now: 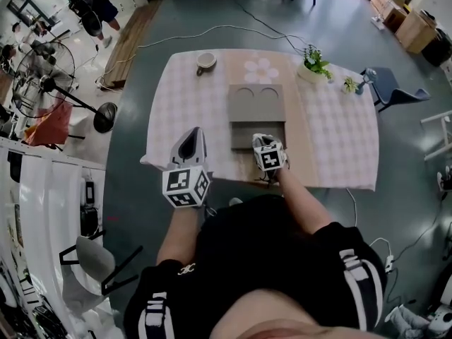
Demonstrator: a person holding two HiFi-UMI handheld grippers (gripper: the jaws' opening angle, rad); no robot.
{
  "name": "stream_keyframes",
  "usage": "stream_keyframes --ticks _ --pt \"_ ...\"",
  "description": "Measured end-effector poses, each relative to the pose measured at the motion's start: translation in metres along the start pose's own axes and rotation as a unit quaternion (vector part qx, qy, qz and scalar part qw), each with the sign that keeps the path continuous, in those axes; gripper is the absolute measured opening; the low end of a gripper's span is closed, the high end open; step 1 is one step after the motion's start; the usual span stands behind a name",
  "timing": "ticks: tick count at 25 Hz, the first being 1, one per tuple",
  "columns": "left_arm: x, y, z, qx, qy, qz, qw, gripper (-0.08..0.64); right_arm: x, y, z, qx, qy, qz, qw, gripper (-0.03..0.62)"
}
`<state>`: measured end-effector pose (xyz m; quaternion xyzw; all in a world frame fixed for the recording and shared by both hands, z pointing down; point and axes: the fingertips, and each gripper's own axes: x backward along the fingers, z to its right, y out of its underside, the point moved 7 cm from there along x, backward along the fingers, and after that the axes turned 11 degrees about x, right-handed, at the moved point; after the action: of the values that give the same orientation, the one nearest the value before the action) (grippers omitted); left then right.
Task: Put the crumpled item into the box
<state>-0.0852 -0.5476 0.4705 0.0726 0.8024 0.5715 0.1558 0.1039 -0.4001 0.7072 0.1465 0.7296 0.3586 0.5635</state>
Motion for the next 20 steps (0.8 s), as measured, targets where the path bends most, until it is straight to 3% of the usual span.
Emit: stream_keyframes --ticks 7,20 --pt "0.001 0.001 0.000 0.001 0.001 0.000 1.0000 0.002 0.003 -0.001 0.004 -0.021 -0.003 0.014 1.000 0.057" --pt "-0.009 0.006 0.012 -0.001 0.024 -0.007 0.9997 0.002 0.034 -0.033 0.016 -0.033 0.002 0.091 0.995 0.100"
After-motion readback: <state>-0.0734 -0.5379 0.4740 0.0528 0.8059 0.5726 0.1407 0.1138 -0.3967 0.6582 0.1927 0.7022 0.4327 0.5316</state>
